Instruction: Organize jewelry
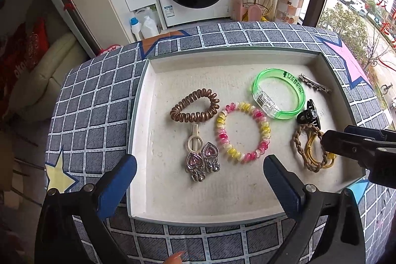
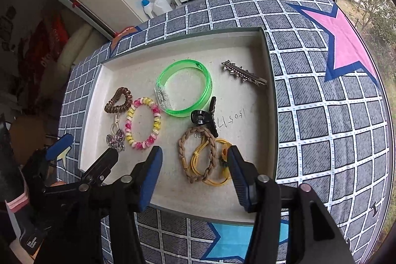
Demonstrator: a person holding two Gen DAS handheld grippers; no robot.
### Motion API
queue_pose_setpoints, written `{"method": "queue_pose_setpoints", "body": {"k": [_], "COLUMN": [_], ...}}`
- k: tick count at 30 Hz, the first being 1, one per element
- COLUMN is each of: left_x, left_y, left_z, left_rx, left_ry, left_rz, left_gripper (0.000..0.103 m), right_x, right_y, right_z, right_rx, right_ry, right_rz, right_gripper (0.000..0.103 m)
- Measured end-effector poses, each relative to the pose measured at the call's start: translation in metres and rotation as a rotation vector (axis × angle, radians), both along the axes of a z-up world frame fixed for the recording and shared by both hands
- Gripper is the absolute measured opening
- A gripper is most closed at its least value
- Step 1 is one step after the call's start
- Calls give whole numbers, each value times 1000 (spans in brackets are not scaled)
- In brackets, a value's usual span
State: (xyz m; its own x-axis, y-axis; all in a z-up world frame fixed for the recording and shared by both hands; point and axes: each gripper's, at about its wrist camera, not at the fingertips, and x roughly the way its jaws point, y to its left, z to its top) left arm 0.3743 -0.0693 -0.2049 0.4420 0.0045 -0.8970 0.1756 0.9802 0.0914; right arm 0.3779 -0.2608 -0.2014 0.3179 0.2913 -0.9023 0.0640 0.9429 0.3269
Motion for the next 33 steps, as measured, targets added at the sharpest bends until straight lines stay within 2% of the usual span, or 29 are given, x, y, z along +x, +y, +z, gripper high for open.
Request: {"method": "queue_pose_setpoints", "body": {"k": [3, 7, 10, 13, 15, 17, 24, 29, 33], "left_x": [-2, -5, -10, -14, -18, -22, -39, -57, -79], "left_y": [1, 2, 3, 5, 7, 9, 13, 21, 31], "left_z": [-1, -3, -1, 1, 3, 6, 12, 13, 18], "left_rx": [0, 0, 9, 6, 8, 12, 23, 16, -3], "left_ry": [17, 44, 46, 44, 39, 34, 23, 45, 52], "left_rz": [11, 17, 22, 30, 39, 42, 43, 46, 63], "left_gripper": [103, 103, 103, 103, 103, 103, 103, 103, 103], "right_x": [-1, -3, -3, -5, -7, -9, -21, -34, -56], "right_y": [2, 2, 0, 2, 2, 3, 9, 14, 15], "right_z": [1, 1, 3, 6, 8, 10, 16, 17, 23], "right_rx": [-6, -20, -31, -43, -58, -62, -77, -62, -91], "right_ry": [3, 7, 4, -1, -8, -19, -51, -4, -16], "right_rz": [0, -11, -22, -18, -21, -26, -7, 29, 18], "right_gripper": [67, 82, 83, 87, 93, 103, 103, 103, 103]}}
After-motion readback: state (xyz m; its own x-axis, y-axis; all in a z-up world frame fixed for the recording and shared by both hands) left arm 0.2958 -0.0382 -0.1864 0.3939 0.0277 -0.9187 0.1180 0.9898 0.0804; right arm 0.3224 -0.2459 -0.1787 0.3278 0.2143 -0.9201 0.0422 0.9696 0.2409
